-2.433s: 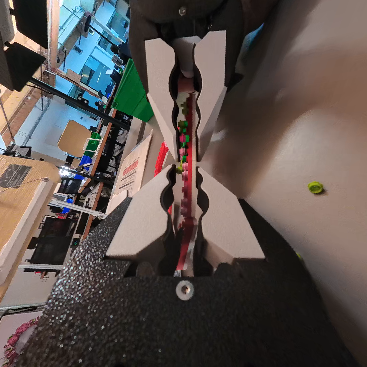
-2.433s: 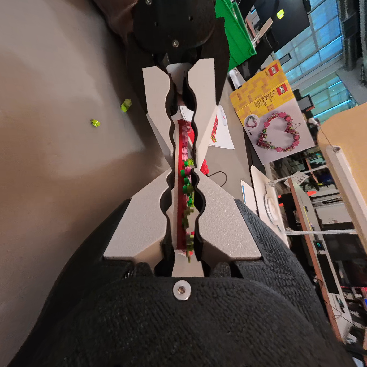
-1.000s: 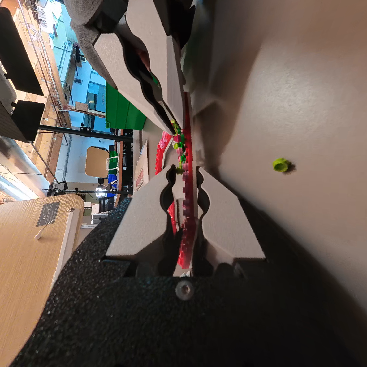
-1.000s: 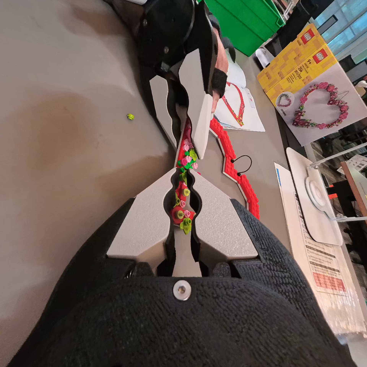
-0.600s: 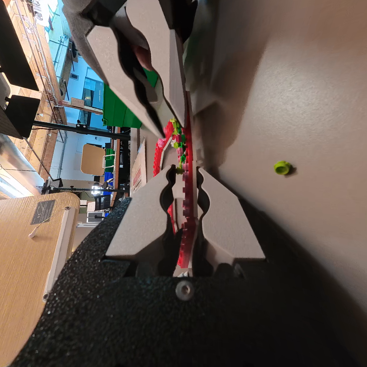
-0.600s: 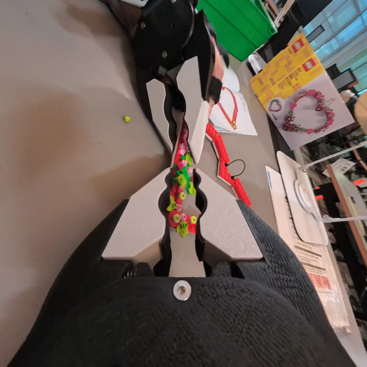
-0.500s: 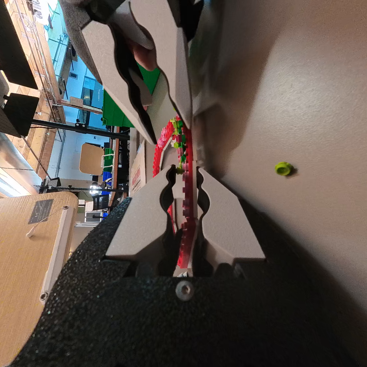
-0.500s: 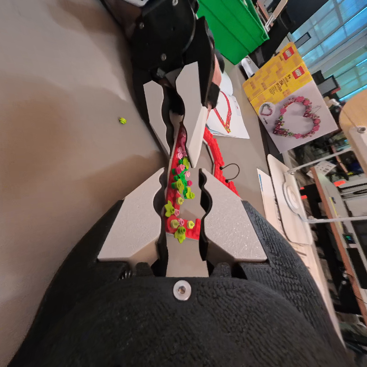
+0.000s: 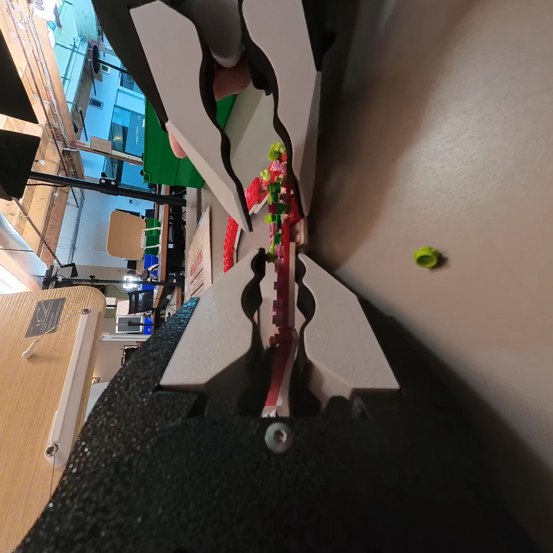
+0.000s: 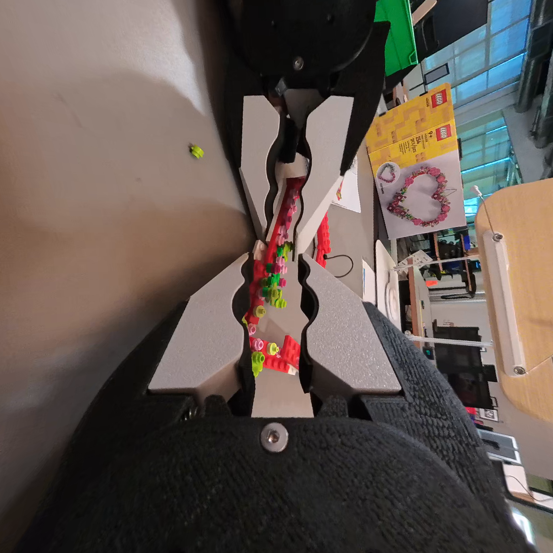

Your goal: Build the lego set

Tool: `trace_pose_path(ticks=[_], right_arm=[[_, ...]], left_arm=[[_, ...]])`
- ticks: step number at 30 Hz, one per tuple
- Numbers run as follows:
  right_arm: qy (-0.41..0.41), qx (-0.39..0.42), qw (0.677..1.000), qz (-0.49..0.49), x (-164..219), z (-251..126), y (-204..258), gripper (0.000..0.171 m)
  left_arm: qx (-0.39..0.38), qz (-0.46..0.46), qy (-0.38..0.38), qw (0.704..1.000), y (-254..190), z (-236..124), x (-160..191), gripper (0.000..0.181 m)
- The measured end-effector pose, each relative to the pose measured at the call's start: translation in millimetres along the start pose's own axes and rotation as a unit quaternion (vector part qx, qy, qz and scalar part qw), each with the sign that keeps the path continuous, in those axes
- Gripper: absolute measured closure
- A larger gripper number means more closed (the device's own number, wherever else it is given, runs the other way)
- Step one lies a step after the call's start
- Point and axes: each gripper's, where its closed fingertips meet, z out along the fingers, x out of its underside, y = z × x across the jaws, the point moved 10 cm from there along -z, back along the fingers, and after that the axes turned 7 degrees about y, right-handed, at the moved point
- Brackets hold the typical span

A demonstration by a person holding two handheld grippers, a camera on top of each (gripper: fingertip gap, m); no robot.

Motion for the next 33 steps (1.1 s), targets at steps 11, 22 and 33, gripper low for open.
trace_pose_path(ticks=[11,22,33], right_arm=[[-0.012,-0.022,0.999,0.046,2.3,-4.4,-3.6,0.137],[-0.008,0.011,0.999,0.050,-6.8,-3.6,-2.2,0.136],[-0.002,0.065,0.995,0.081,-8.9,-7.7,-0.1,0.138]], left_arm=[[-0.003,0.005,0.001,1.000,-0.1,-0.3,0.2,0.165],[-0.013,-0.044,-0.012,0.999,8.5,-2.8,4.2,0.165],[-0.010,-0.076,-0.022,0.997,13.6,-4.5,10.1,0.165]])
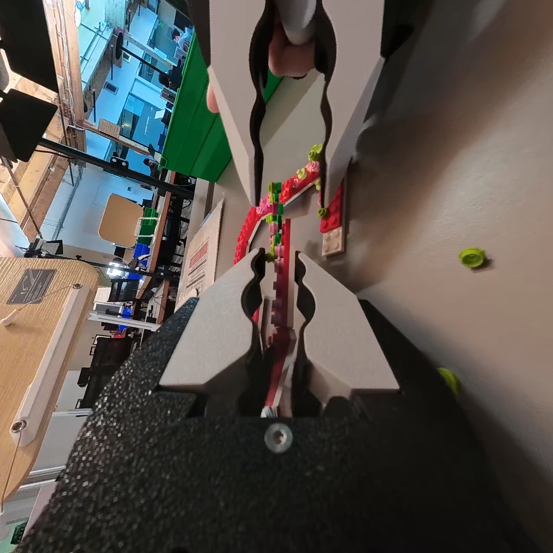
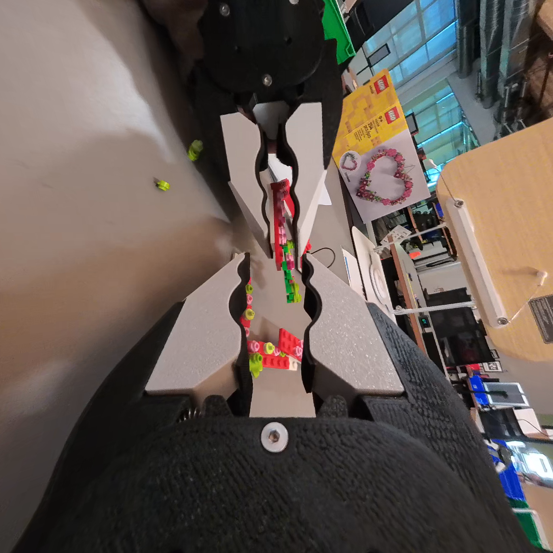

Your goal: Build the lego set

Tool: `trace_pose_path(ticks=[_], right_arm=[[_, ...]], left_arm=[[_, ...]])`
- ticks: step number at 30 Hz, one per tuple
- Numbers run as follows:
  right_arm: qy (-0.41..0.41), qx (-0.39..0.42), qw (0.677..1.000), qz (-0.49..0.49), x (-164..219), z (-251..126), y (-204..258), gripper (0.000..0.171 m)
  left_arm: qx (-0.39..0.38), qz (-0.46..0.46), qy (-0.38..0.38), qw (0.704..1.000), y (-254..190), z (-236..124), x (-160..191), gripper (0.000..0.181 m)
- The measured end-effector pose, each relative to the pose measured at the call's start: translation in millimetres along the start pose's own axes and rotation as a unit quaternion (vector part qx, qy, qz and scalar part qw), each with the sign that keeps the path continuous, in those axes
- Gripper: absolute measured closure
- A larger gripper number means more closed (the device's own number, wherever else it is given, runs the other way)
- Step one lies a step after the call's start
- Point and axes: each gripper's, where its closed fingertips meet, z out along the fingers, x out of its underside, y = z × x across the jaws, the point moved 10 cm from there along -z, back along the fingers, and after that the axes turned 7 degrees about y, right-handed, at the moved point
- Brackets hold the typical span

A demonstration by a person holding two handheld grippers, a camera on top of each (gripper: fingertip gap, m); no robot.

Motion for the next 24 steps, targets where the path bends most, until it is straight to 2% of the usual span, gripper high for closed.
trace_pose_path(ticks=[11,24], right_arm=[[0.040,0.021,0.999,-0.002,-14.4,6.8,-0.5,0.128],[0.124,0.038,0.990,-0.052,-17.7,23.2,-3.8,0.147]], left_arm=[[0.004,-0.029,-0.017,0.999,4.6,-2.0,1.4,0.165],[0.009,-0.046,-0.026,0.999,7.4,-3.7,2.8,0.165]])
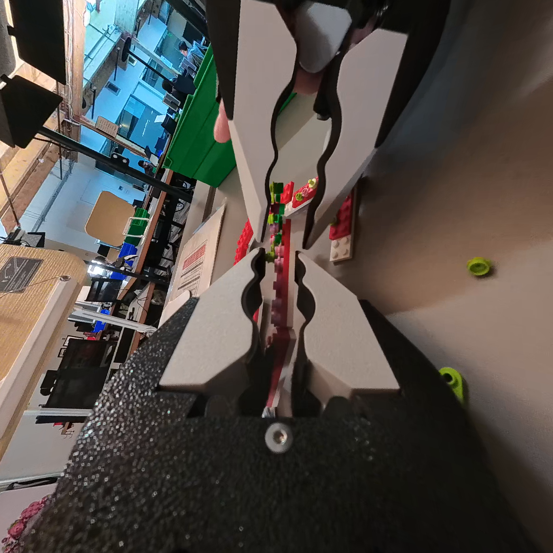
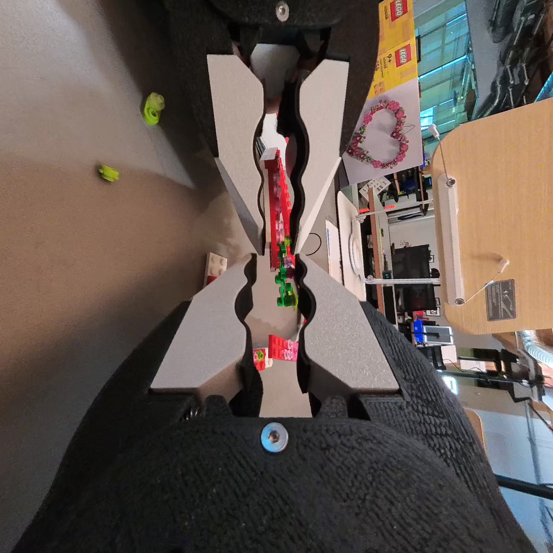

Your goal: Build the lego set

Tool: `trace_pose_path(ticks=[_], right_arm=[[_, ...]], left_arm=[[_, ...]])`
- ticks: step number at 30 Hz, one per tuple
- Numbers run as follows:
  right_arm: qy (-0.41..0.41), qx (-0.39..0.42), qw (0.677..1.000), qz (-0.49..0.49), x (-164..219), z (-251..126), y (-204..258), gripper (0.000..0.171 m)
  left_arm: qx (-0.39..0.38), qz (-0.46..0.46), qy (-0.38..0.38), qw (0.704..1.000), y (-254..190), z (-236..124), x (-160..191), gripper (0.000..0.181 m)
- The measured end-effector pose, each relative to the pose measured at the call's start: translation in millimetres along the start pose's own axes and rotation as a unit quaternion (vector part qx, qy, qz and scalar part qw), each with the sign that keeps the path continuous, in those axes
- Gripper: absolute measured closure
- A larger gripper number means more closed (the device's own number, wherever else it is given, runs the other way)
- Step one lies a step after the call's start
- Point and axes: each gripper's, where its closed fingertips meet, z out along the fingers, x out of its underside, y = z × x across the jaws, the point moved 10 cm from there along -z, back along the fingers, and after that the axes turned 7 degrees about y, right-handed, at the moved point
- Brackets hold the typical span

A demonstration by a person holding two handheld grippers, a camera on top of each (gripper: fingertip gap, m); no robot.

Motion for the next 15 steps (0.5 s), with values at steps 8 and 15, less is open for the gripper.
trace_pose_path(ticks=[8,15], right_arm=[[-0.004,0.000,1.000,0.021,2.9,-2.7,-1.4,0.158],[-0.013,-0.011,0.999,0.044,4.4,-2.9,-2.0,0.161]], left_arm=[[0.002,-0.002,-0.003,1.000,0.1,-0.4,-0.2,0.165],[0.001,0.004,0.001,1.000,-1.1,0.2,-0.9,0.165]])
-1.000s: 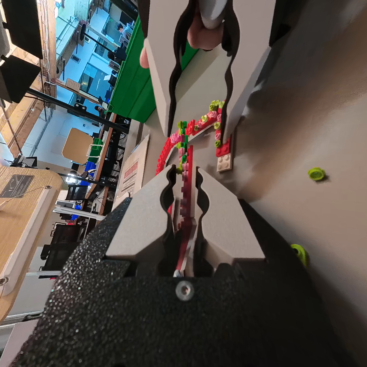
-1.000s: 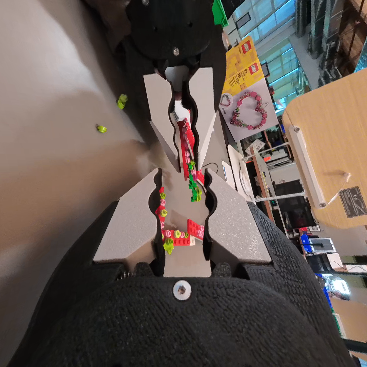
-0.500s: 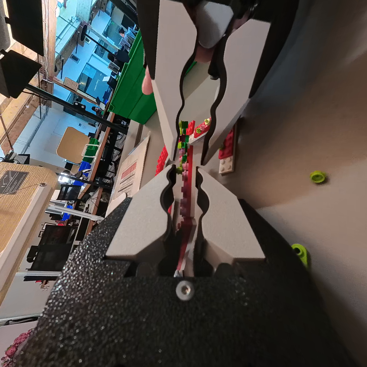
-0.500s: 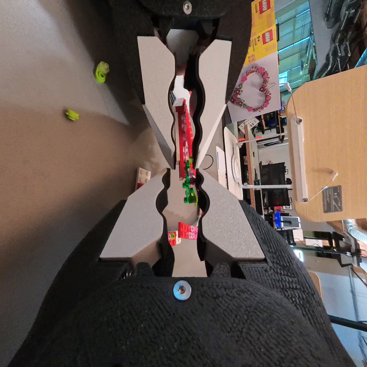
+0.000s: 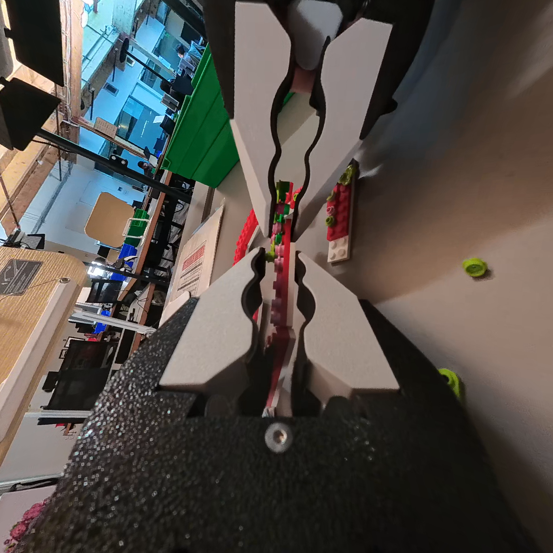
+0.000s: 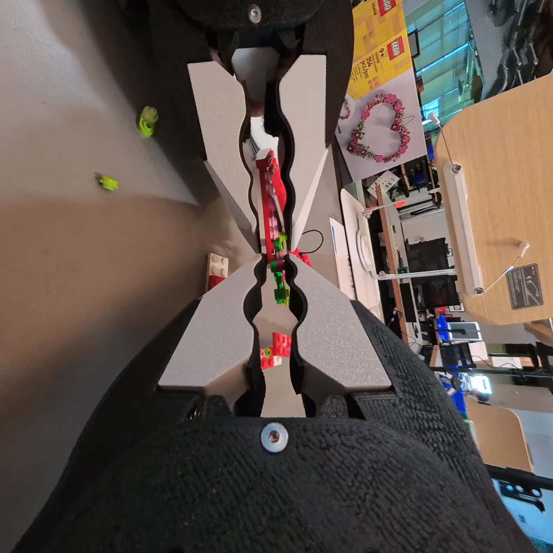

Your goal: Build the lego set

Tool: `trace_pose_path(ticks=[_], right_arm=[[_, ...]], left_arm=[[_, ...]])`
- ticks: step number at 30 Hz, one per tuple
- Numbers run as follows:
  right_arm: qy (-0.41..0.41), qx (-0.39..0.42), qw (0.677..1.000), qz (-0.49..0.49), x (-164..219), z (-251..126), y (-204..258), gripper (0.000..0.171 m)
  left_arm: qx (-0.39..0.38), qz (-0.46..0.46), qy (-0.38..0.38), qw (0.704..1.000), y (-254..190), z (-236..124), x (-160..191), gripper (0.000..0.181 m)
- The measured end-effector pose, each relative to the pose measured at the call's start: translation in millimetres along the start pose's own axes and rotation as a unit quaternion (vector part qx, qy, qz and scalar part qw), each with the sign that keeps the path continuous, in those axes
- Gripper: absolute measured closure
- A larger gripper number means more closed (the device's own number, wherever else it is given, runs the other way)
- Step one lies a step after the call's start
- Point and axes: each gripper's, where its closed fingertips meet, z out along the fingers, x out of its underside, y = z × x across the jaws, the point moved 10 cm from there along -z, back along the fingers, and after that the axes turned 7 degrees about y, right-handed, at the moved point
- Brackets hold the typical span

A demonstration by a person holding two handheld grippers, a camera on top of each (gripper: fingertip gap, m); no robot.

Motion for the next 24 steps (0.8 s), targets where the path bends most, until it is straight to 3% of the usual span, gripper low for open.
trace_pose_path(ticks=[8,19,20,22,24], right_arm=[[0.000,-0.035,0.997,0.069,-0.9,0.0,-6.3,0.162],[0.005,-0.034,0.997,0.065,0.6,2.3,-4.9,0.161],[0.001,-0.024,0.998,0.058,0.7,2.2,-3.9,0.160],[-0.005,-0.015,0.999,0.040,-1.2,2.3,0.1,0.142],[-0.003,-0.002,1.000,0.013,-3.3,2.7,3.4,0.141]], left_arm=[[-0.008,0.003,-0.001,1.000,0.5,-1.5,-0.4,0.165],[0.004,-0.006,0.006,1.000,1.0,0.6,0.9,0.165],[0.005,-0.010,0.003,1.000,1.7,0.5,1.1,0.165],[0.006,-0.012,0.004,1.000,1.7,0.7,1.1,0.165],[0.006,-0.005,0.006,1.000,0.4,1.0,0.7,0.165]])
